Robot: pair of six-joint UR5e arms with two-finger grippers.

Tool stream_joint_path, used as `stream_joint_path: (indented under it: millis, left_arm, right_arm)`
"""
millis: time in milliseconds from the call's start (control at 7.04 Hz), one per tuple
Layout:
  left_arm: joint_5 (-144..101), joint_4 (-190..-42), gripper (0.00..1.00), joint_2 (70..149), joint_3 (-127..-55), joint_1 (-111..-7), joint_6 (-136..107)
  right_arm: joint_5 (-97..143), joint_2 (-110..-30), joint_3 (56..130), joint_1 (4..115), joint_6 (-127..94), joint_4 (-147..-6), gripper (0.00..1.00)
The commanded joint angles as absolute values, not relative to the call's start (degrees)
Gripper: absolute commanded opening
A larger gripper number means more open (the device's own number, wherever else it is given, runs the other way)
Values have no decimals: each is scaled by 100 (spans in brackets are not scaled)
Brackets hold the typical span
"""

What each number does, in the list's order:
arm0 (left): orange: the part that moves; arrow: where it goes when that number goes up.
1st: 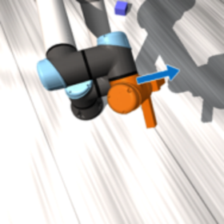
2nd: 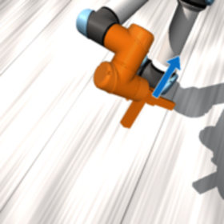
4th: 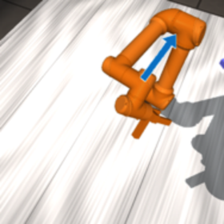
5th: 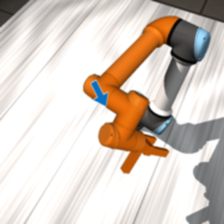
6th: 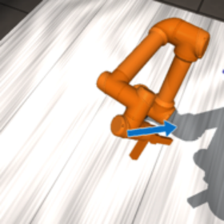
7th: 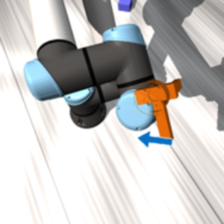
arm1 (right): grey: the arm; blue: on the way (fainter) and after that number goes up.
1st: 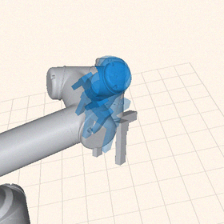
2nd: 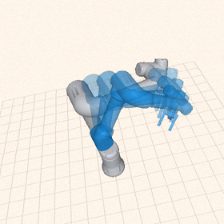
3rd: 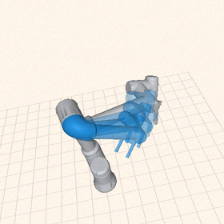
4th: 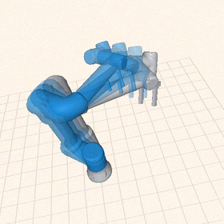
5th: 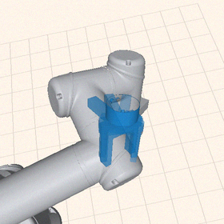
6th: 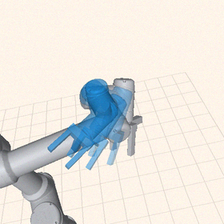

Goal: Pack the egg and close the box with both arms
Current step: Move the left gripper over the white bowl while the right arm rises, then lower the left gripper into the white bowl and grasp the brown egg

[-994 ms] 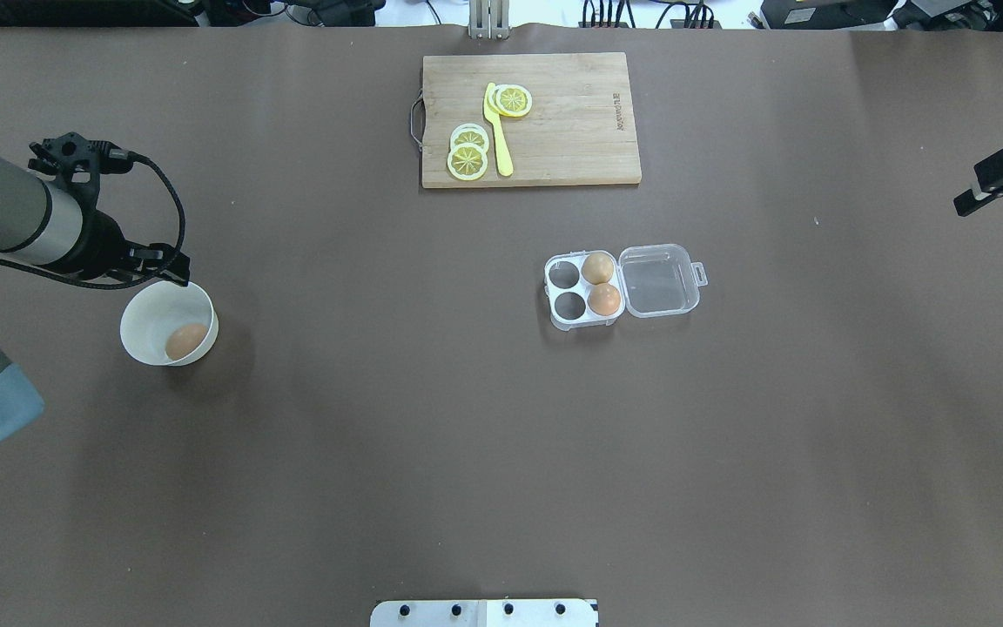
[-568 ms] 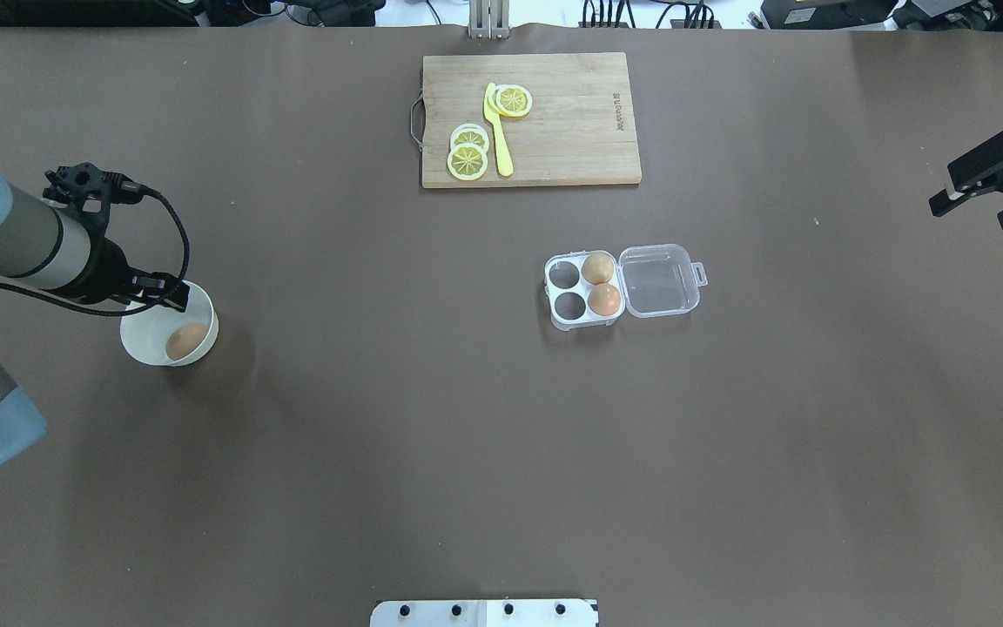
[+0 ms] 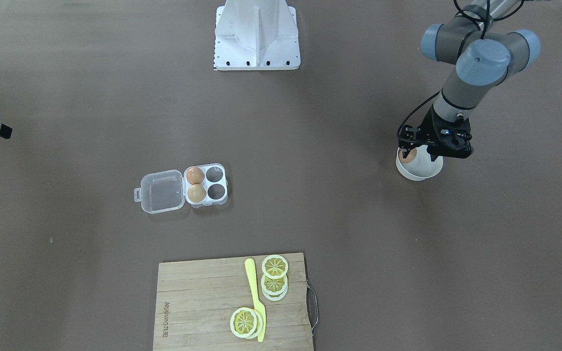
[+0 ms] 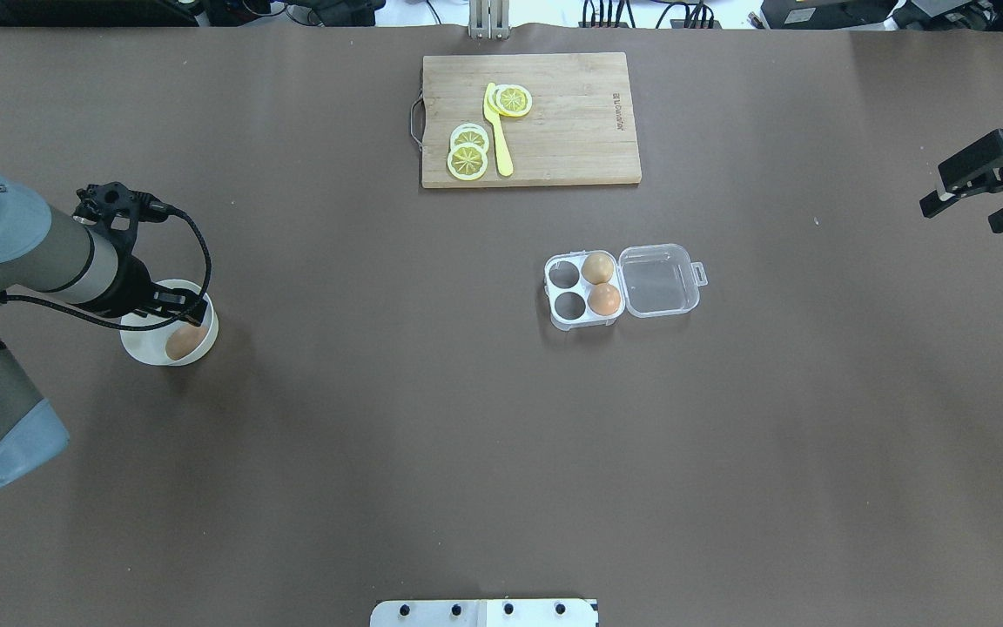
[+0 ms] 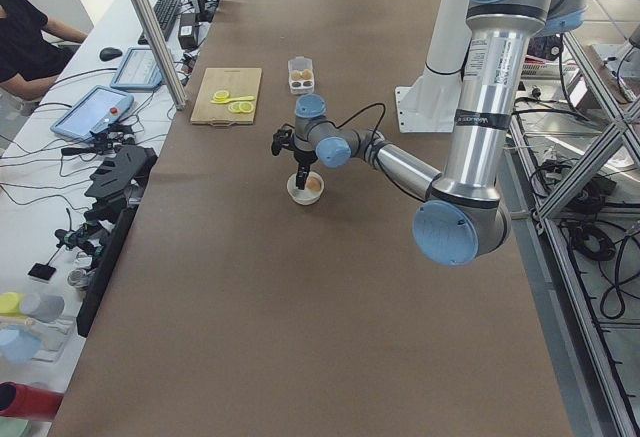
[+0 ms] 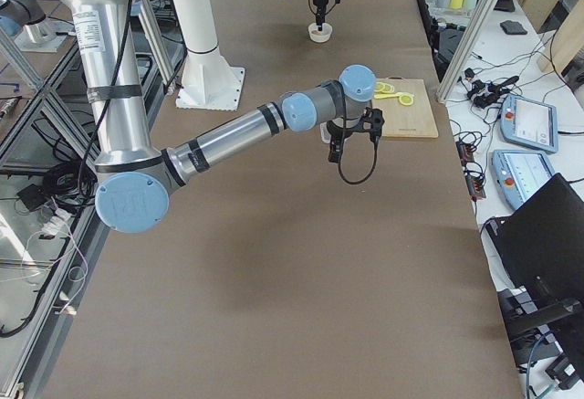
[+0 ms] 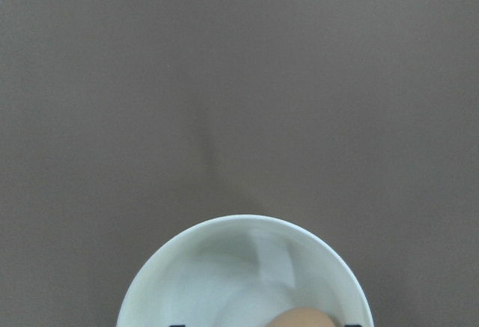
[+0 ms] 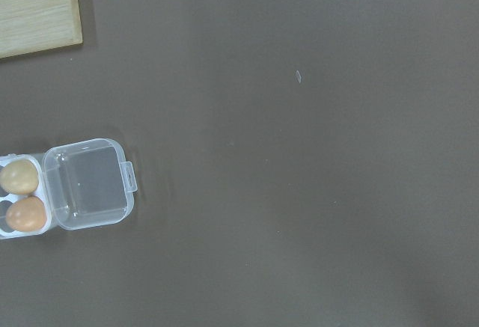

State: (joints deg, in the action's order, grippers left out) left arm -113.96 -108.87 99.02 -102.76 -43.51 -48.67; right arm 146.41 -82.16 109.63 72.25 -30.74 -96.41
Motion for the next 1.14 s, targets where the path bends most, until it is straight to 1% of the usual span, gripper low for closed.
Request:
stream_joint_path:
  millis: [0, 994]
  left_arm:
    - [-11391, -10890, 74, 9905, -10222, -4342, -4860]
    - [-11399, -10890, 74, 9932, -10125, -4184, -4860]
  right_arm:
    - [14643, -8183, 10969, 7225, -3111, -9642, 100]
    - [14643, -8174, 11056, 7225, -3190, -9642, 100]
